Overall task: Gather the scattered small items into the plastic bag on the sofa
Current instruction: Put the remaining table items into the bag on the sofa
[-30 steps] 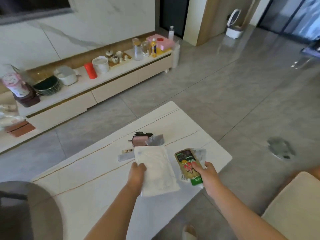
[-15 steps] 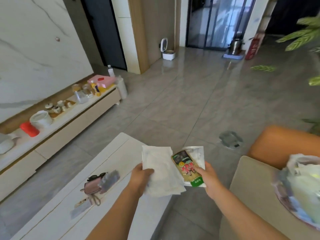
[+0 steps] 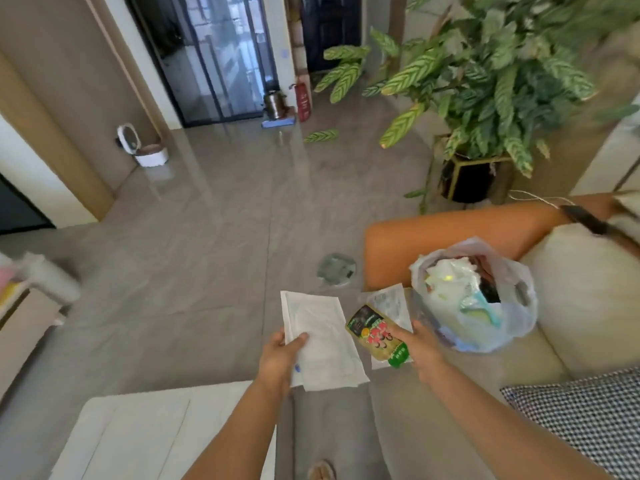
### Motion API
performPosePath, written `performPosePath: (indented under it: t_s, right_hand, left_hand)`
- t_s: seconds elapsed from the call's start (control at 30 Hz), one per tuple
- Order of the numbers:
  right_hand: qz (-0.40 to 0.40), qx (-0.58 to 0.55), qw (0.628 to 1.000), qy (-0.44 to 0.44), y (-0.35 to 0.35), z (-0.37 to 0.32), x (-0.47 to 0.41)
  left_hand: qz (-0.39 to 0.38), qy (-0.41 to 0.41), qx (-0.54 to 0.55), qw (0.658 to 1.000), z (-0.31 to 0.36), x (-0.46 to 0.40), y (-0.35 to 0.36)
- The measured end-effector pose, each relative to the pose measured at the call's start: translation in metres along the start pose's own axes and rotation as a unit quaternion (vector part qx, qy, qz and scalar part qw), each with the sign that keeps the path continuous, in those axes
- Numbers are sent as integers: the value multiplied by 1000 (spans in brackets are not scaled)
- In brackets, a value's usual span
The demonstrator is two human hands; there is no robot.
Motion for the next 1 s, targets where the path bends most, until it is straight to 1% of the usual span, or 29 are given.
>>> performPosePath:
  t_s: [0.13,0.27,0.33,0.43,0.47,0.6,0.67,0.8,0.93,1.0]
  right_hand:
    - [117,-30,993,-15,-54,-16,-9]
    - [211,-93,973,11,-93,-15,-14]
    - [236,-117,964,23,-103,-15,-15]
    - [283,-182,941,21,-119,-13,-14]
    - [300,-189,935,27,-126,-10,-11]
    - [367,-152,916,57,-158,1,-7]
    - [387,-144,908,67,-175,3,-11]
    - [405,-129,901,91,-207,4,-32]
    - [394,-78,908,123,-231,-2,-65]
    - [384,-30,914,129,-242,-12,-84]
  left_hand:
    - [-86,-11,-43,995,14,-31,64]
    - [-180,-7,-87,980,34,-58,116]
    - [-201,6,-101,974,44,-70,134]
    - [-224,10,-132,966,47,-92,160]
    - [-232,15,-143,962,47,-96,170]
    - [-258,30,-181,949,43,-103,204]
    - [-264,28,-182,947,41,-108,221]
    - [-284,-11,-184,941,28,-118,261]
    - [-276,-34,-213,937,15,-134,302]
    - [-276,-49,-229,932,4,-142,327]
Point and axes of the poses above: each hand's wrist, its own x-axis away from the middle knuckle, its own y-axis out of the palm, z = x × y, the point moved 10 cm from there along -x, towards the middle knuckle, and after that the axes turned 4 degrees about y, right-handed, at the moved point
